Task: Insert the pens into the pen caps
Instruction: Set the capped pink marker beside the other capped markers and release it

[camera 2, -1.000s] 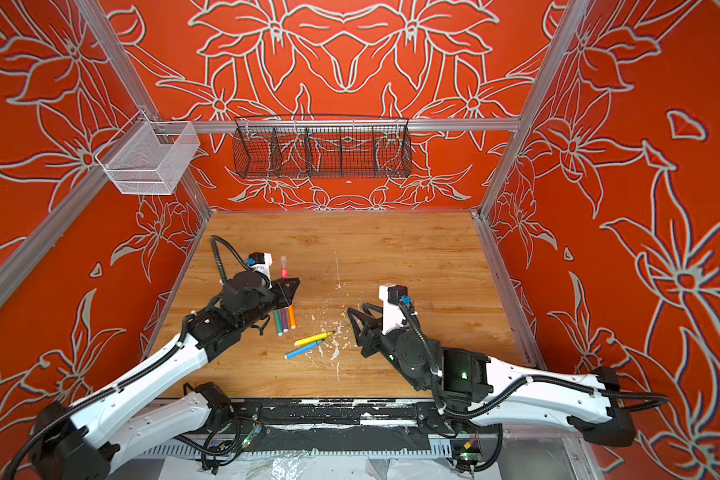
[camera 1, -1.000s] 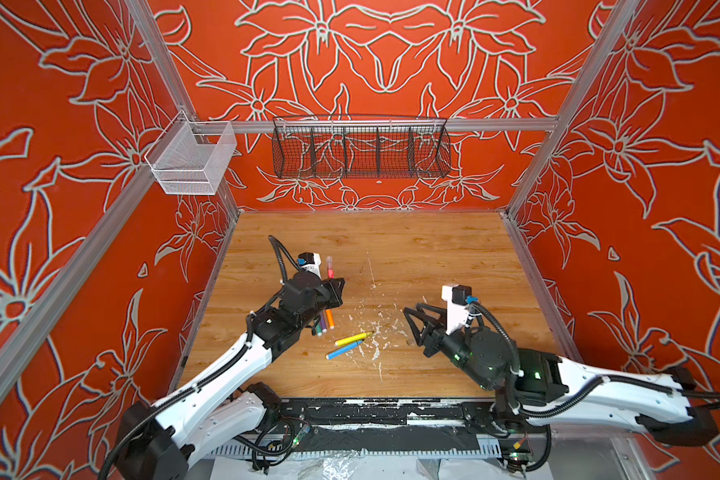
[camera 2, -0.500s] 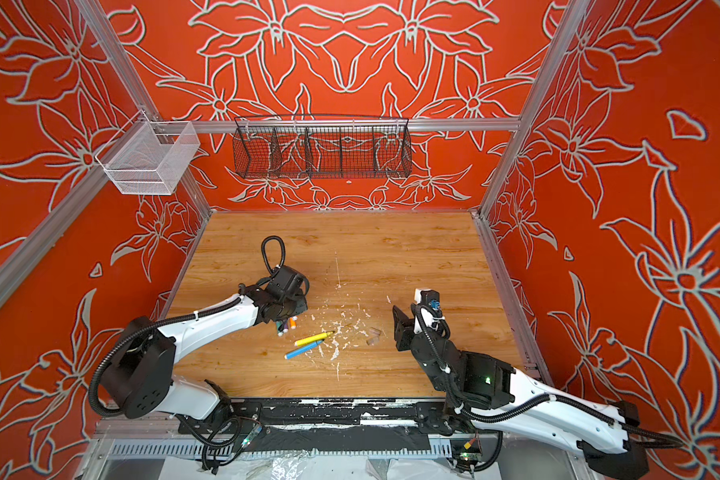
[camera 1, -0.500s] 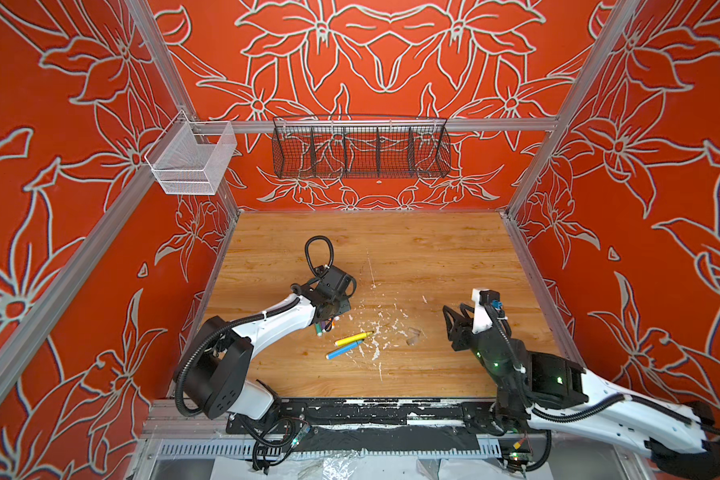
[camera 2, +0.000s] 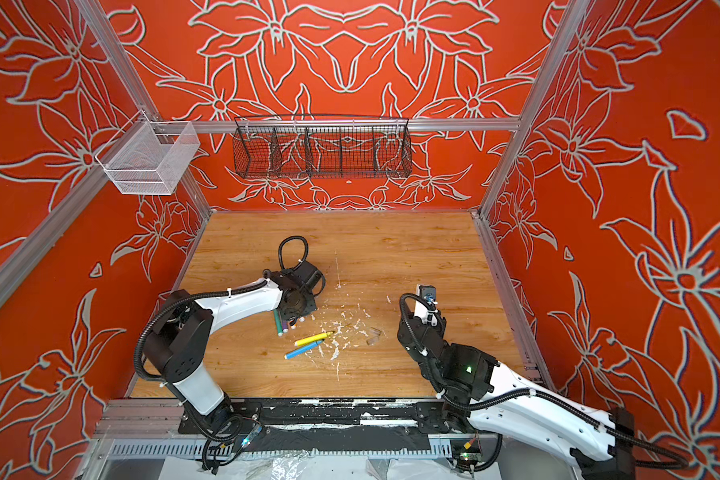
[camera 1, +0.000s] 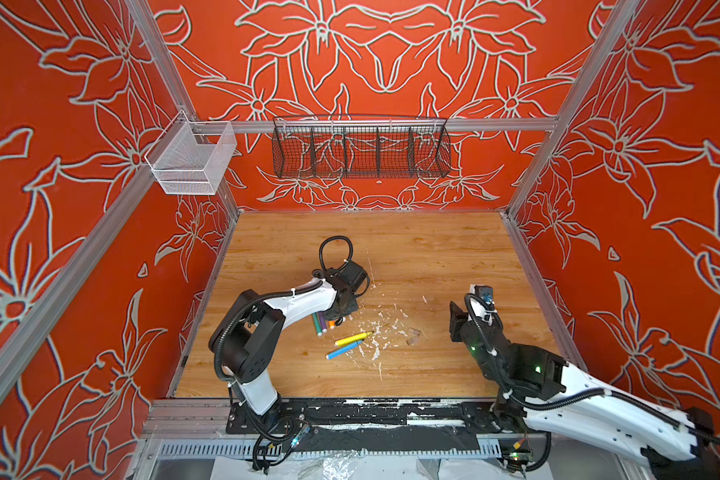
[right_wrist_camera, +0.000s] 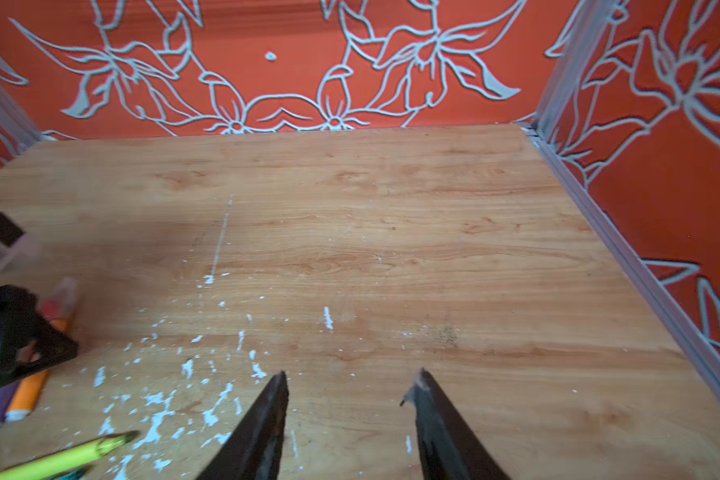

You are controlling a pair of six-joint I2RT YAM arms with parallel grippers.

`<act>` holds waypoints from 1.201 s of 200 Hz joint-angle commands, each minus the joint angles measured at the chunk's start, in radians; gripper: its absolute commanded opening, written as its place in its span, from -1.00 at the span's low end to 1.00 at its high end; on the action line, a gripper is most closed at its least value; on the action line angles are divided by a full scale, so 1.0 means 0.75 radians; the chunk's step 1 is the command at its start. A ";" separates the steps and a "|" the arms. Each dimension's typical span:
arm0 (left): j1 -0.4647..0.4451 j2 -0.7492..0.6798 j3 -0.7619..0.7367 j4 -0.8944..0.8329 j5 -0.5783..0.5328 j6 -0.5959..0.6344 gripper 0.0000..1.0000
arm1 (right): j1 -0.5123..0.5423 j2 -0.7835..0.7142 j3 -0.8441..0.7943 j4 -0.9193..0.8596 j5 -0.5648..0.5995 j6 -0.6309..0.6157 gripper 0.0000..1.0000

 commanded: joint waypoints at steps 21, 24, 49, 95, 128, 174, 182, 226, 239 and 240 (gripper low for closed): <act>-0.020 0.044 0.059 -0.154 -0.082 -0.044 -1.00 | -0.186 -0.040 -0.071 -0.054 0.020 0.027 0.02; -0.019 0.047 0.060 -0.153 -0.079 -0.043 -1.00 | -0.195 -0.044 -0.077 -0.053 0.023 0.028 0.02; -0.019 0.078 0.070 -0.143 -0.050 -0.032 -1.00 | -0.273 -0.056 -0.111 -0.051 0.020 0.043 0.01; -0.019 0.111 0.088 -0.157 -0.042 -0.036 -0.98 | -0.304 -0.018 -0.112 -0.019 -0.024 0.037 0.00; -0.019 0.089 0.087 -0.149 -0.041 -0.025 -0.75 | -0.306 0.046 -0.108 0.030 -0.056 0.034 -0.01; -0.019 0.075 0.080 -0.127 -0.023 -0.002 -0.50 | -0.331 0.130 -0.166 0.183 -0.072 0.006 -0.01; -0.019 0.073 0.078 -0.113 -0.011 0.012 -0.46 | -0.348 0.144 -0.172 0.191 -0.061 0.005 0.00; -0.021 -0.018 0.071 -0.097 -0.048 0.070 -0.34 | -0.436 0.250 -0.171 0.236 -0.105 0.008 -0.03; -0.034 -0.084 0.068 -0.094 -0.086 0.113 -0.33 | -0.441 0.279 -0.160 0.234 -0.095 0.013 -0.05; -0.036 -0.089 0.068 -0.095 -0.091 0.116 -0.33 | -0.441 0.280 -0.160 0.235 -0.094 0.013 -0.05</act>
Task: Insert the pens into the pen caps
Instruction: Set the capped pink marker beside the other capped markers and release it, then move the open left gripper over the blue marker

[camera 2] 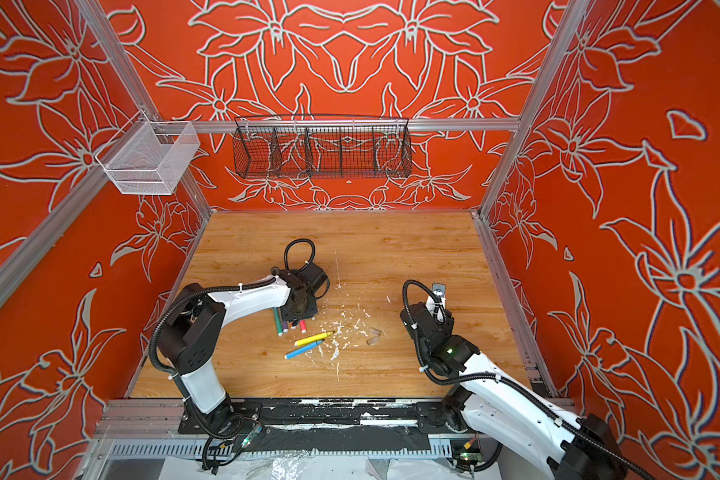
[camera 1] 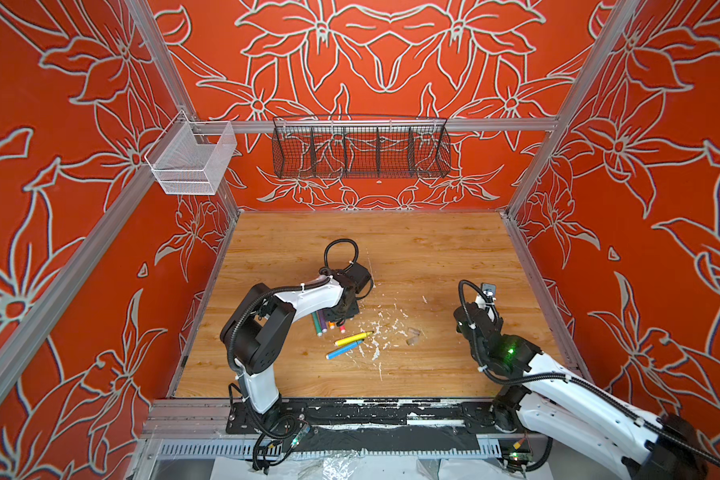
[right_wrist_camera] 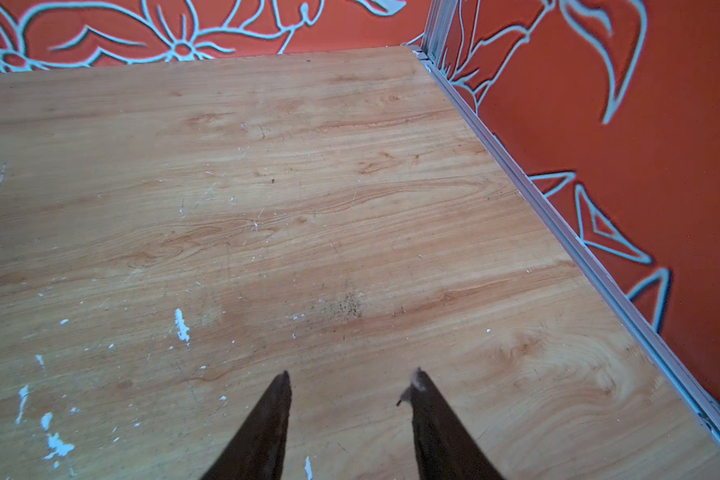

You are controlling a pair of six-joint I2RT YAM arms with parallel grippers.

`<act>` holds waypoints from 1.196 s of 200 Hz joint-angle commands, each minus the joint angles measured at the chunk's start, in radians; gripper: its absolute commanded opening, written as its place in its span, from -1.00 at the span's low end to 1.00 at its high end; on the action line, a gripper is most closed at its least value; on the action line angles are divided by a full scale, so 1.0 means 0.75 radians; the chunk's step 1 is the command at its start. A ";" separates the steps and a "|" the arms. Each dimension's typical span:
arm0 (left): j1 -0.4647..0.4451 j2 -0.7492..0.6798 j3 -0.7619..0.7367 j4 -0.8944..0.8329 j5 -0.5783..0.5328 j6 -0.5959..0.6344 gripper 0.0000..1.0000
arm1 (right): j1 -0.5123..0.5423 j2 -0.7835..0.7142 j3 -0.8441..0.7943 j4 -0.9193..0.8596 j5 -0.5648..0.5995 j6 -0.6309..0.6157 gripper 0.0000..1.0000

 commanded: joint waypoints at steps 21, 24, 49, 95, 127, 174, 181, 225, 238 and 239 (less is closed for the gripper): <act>-0.092 -0.281 0.019 0.001 -0.206 0.163 -0.34 | -0.016 0.065 0.030 0.030 0.019 0.019 -0.06; -0.108 -0.302 0.019 0.002 -0.231 0.180 -0.33 | -0.017 0.065 0.030 0.031 0.021 0.020 -0.06; -0.278 -0.486 0.024 0.032 -0.401 0.345 -0.33 | -0.022 0.042 0.022 0.031 0.018 0.018 -0.05; -0.537 -0.636 0.088 -0.215 -0.206 0.488 -0.18 | -0.057 -0.040 -0.016 0.045 -0.040 -0.002 0.00; -0.622 -0.597 -0.047 -0.335 -0.167 0.384 -0.20 | -0.068 -0.054 -0.023 0.047 -0.083 -0.005 0.00; -0.663 -0.578 -0.250 -0.168 -0.120 0.360 -0.16 | -0.071 -0.048 -0.025 0.052 -0.100 -0.009 0.00; -0.663 -0.577 -0.274 -0.160 -0.146 0.331 -0.12 | -0.070 -0.048 -0.025 0.052 -0.101 -0.009 0.00; -0.662 -0.473 -0.353 -0.071 -0.182 0.286 0.02 | -0.073 -0.034 -0.019 0.057 -0.112 -0.013 0.00; -0.661 -0.435 -0.350 -0.065 -0.202 0.273 0.02 | -0.073 -0.033 -0.020 0.057 -0.114 -0.013 0.00; -0.661 -0.431 -0.351 -0.065 -0.204 0.272 0.02 | -0.074 -0.032 -0.020 0.058 -0.115 -0.013 0.00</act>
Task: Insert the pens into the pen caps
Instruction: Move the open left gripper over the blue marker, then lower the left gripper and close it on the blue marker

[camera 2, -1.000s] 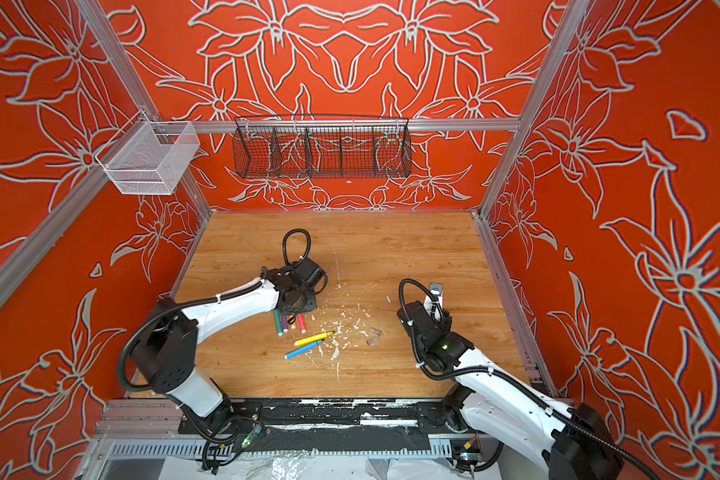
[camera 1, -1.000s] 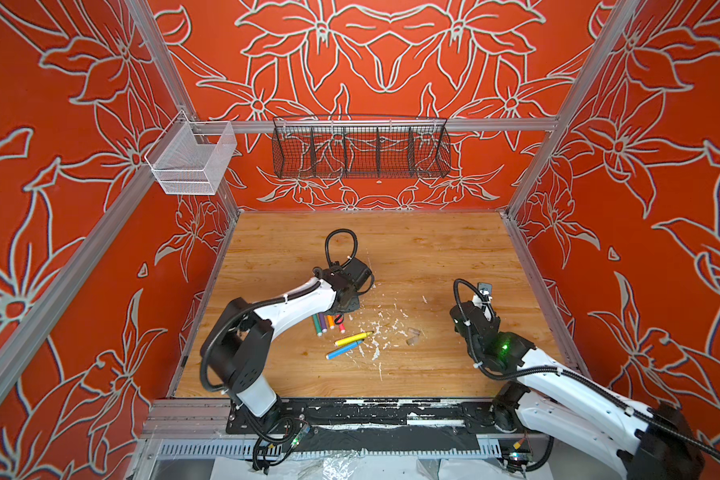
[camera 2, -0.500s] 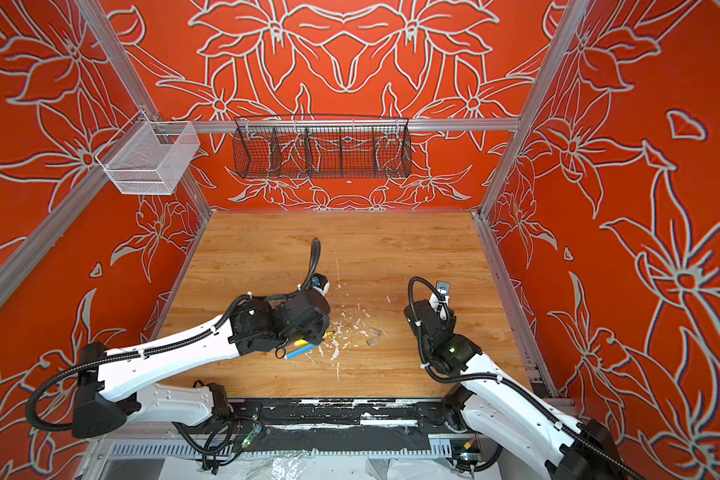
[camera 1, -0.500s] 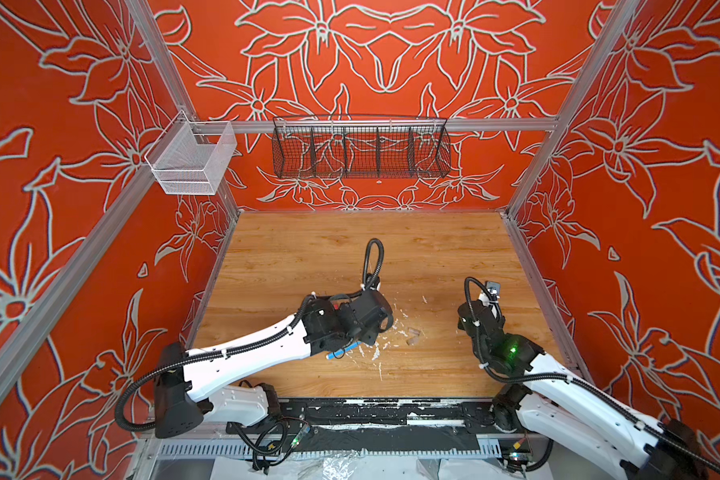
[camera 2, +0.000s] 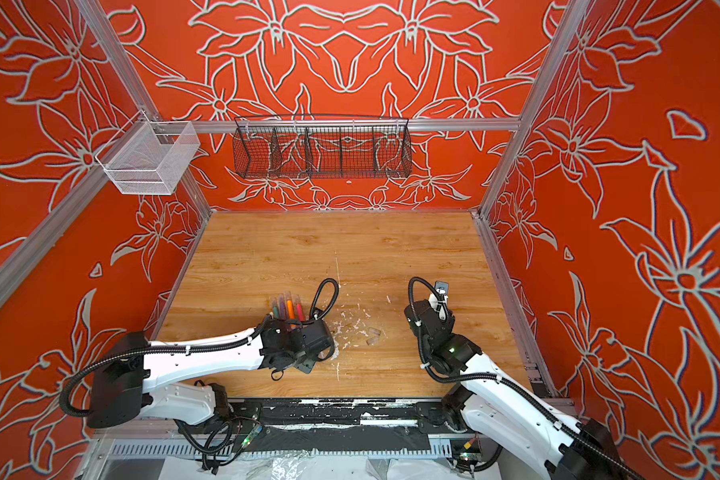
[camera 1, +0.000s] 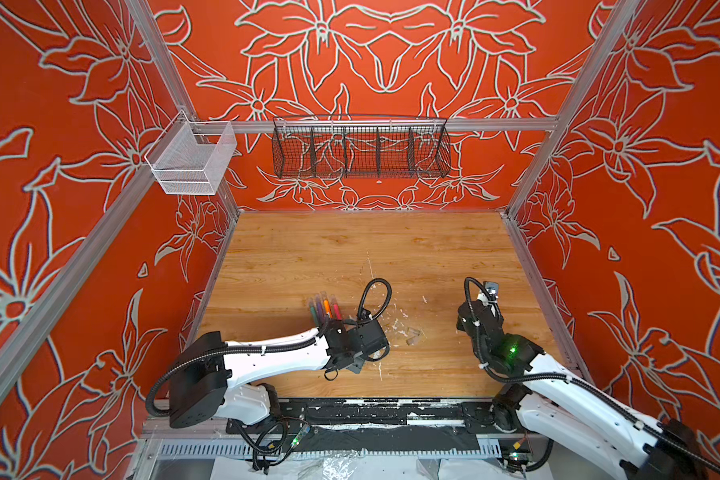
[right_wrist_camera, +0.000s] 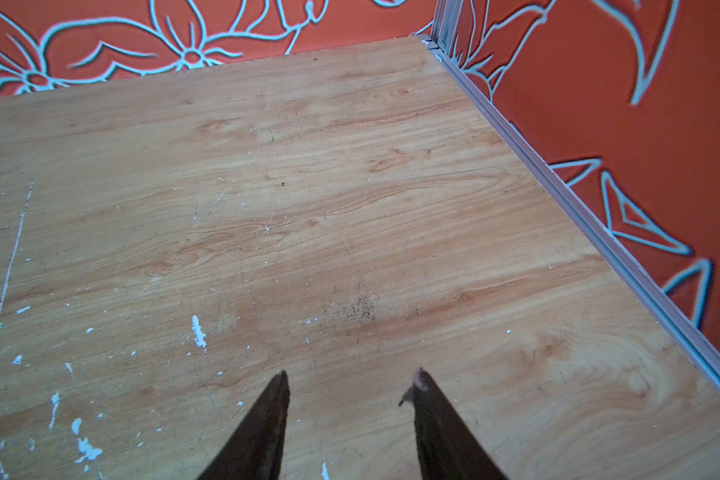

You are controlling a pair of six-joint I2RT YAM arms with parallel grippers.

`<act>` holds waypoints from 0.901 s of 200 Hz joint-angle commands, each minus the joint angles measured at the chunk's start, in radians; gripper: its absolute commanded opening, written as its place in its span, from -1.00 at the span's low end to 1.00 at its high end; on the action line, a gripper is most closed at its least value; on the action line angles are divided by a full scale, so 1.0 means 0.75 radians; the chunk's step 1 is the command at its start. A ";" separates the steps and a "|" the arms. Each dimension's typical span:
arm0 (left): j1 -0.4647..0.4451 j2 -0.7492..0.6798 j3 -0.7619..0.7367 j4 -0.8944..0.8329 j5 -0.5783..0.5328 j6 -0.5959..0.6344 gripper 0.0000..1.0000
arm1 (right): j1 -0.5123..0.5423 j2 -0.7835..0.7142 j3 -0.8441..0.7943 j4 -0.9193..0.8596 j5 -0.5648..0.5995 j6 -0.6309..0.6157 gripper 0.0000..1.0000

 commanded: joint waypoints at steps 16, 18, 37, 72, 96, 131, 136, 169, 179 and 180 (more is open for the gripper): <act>0.000 0.099 -0.018 0.072 -0.072 -0.054 0.04 | -0.012 0.009 -0.012 0.010 -0.013 -0.007 0.00; 0.001 0.104 -0.021 0.073 -0.075 -0.056 0.05 | -0.012 0.010 -0.012 0.010 -0.014 -0.007 0.01; 0.023 0.147 -0.022 0.080 -0.092 -0.060 0.06 | -0.012 0.008 -0.011 0.010 -0.014 -0.009 0.01; 0.055 0.191 -0.030 0.095 -0.087 -0.056 0.05 | -0.014 0.011 -0.009 0.012 -0.015 -0.013 0.02; 0.066 0.187 -0.046 0.096 -0.097 -0.068 0.05 | -0.015 0.013 -0.009 0.014 -0.025 -0.015 0.02; 0.113 0.221 -0.072 0.132 -0.045 -0.067 0.05 | -0.015 0.011 -0.010 0.014 -0.038 -0.015 0.02; 0.116 0.229 -0.073 0.135 -0.042 -0.068 0.05 | -0.015 0.010 -0.011 0.013 -0.039 -0.015 0.01; 0.116 0.235 -0.103 0.181 0.015 -0.072 0.01 | -0.018 0.000 -0.016 0.015 -0.042 -0.013 0.01; 0.116 0.233 -0.113 0.194 0.043 -0.070 -0.06 | -0.018 -0.005 -0.020 0.014 -0.048 -0.013 0.01; 0.116 0.233 -0.115 0.195 0.045 -0.069 -0.07 | -0.018 -0.006 -0.020 0.015 -0.048 -0.014 0.01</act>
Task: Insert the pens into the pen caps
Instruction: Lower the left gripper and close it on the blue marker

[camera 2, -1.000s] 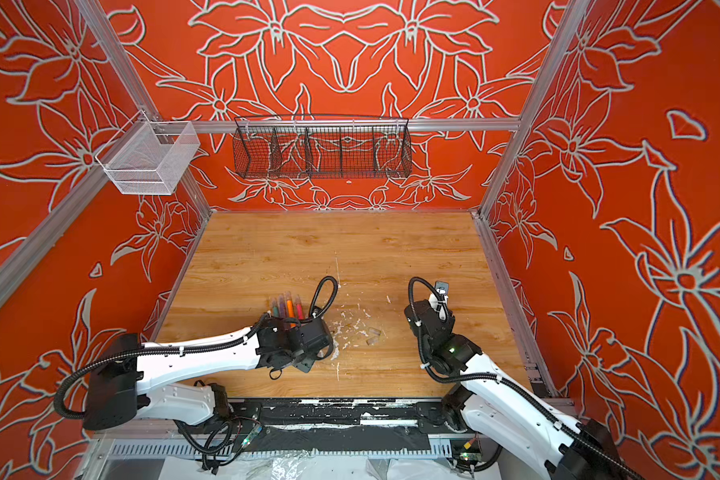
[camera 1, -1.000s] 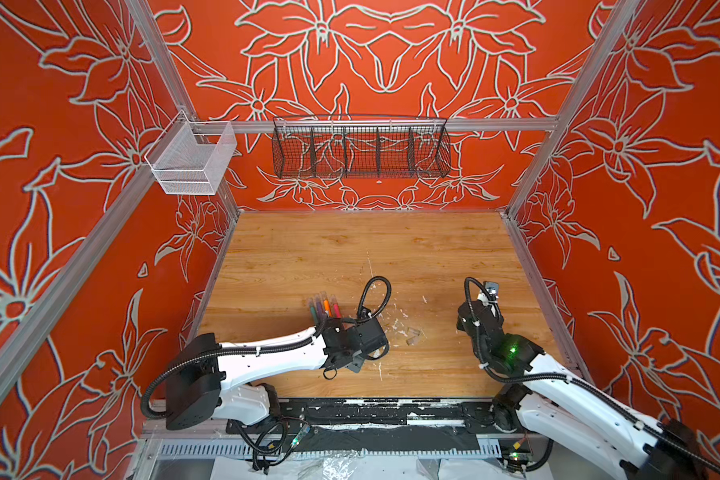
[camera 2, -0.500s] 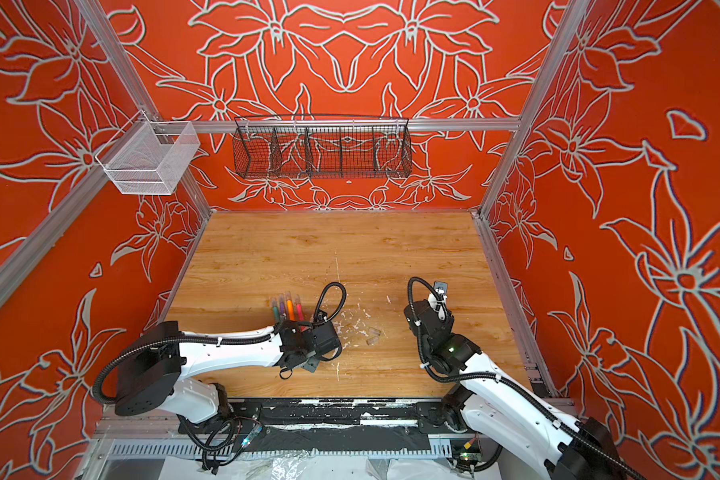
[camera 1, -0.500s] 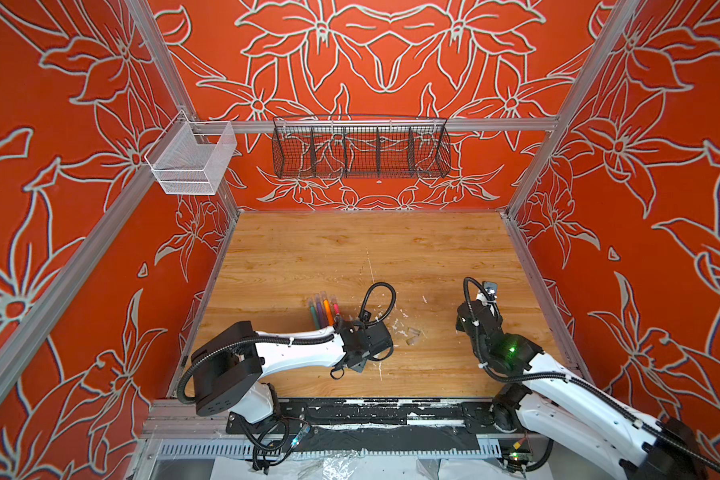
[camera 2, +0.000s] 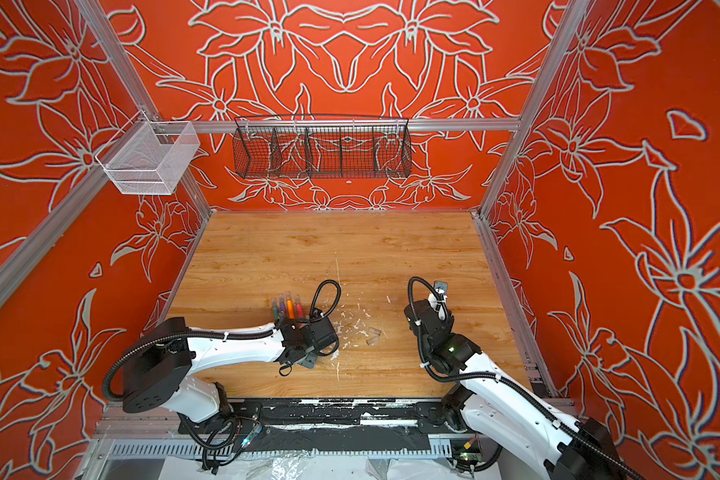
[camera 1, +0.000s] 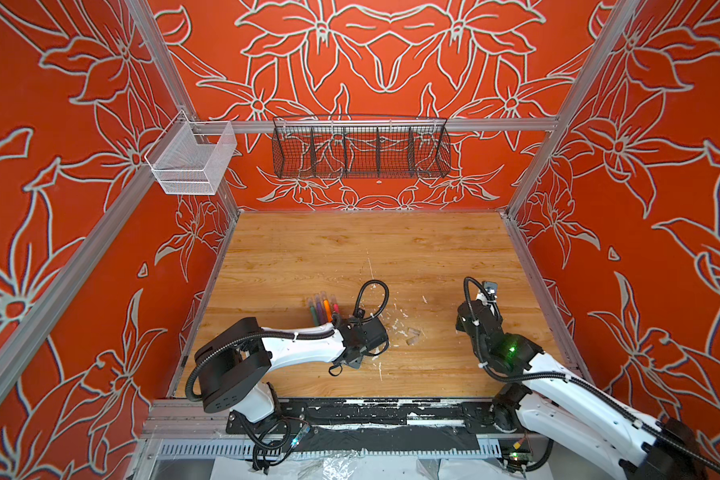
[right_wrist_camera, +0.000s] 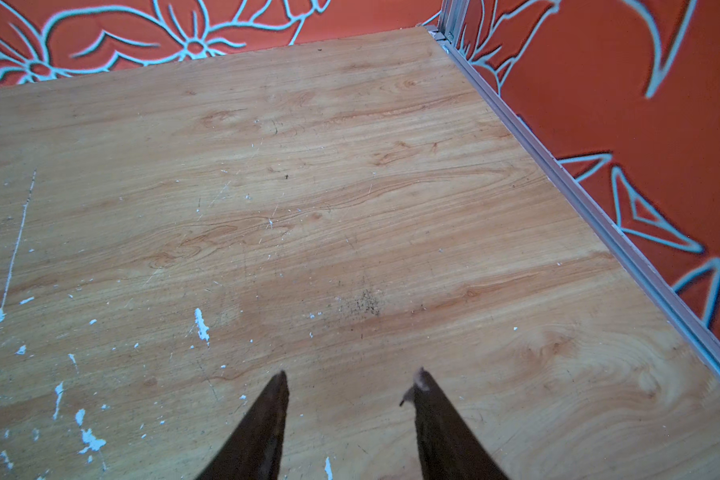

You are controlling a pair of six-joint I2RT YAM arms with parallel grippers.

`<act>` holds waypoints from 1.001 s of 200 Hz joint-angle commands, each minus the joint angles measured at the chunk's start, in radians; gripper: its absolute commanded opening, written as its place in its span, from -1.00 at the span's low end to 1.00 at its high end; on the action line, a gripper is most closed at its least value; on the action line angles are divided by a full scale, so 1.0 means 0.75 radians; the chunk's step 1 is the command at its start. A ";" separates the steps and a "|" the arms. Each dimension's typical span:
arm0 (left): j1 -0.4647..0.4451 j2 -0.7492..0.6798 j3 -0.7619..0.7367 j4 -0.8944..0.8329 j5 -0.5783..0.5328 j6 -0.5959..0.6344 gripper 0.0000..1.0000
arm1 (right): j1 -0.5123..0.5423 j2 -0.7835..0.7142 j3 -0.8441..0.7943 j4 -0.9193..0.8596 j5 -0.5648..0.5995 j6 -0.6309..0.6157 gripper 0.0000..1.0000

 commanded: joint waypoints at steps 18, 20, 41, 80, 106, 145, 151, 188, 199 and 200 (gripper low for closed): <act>-0.001 0.017 -0.068 0.052 0.120 -0.022 -0.19 | -0.009 -0.030 -0.026 0.011 -0.035 -0.005 0.01; -0.002 0.015 -0.070 0.055 0.125 -0.024 -0.20 | -0.009 -0.032 -0.027 0.010 -0.037 -0.005 0.01; -0.032 -0.019 -0.106 0.081 0.153 -0.031 -0.30 | -0.009 -0.060 -0.040 0.005 -0.053 0.001 0.01; -0.064 -0.061 -0.169 0.143 0.206 -0.040 -0.30 | -0.008 -0.122 -0.067 0.010 -0.079 -0.001 0.02; -0.073 -0.026 -0.183 0.163 0.206 -0.068 -0.25 | -0.009 -0.128 -0.071 0.016 -0.086 -0.003 0.02; -0.109 -0.004 -0.229 0.241 0.231 -0.110 -0.14 | -0.008 -0.117 -0.069 0.015 -0.087 -0.004 0.01; -0.115 0.005 -0.235 0.253 0.233 -0.114 -0.14 | -0.009 -0.119 -0.069 0.015 -0.087 -0.003 0.01; -0.136 0.083 -0.230 0.275 0.228 -0.141 -0.20 | -0.008 -0.123 -0.071 0.017 -0.099 -0.003 0.01; -0.142 0.095 -0.221 0.280 0.231 -0.143 -0.28 | -0.009 -0.122 -0.072 0.017 -0.103 -0.005 0.01; -0.142 0.096 -0.220 0.280 0.231 -0.143 -0.29 | -0.009 -0.122 -0.072 0.017 -0.103 -0.005 0.01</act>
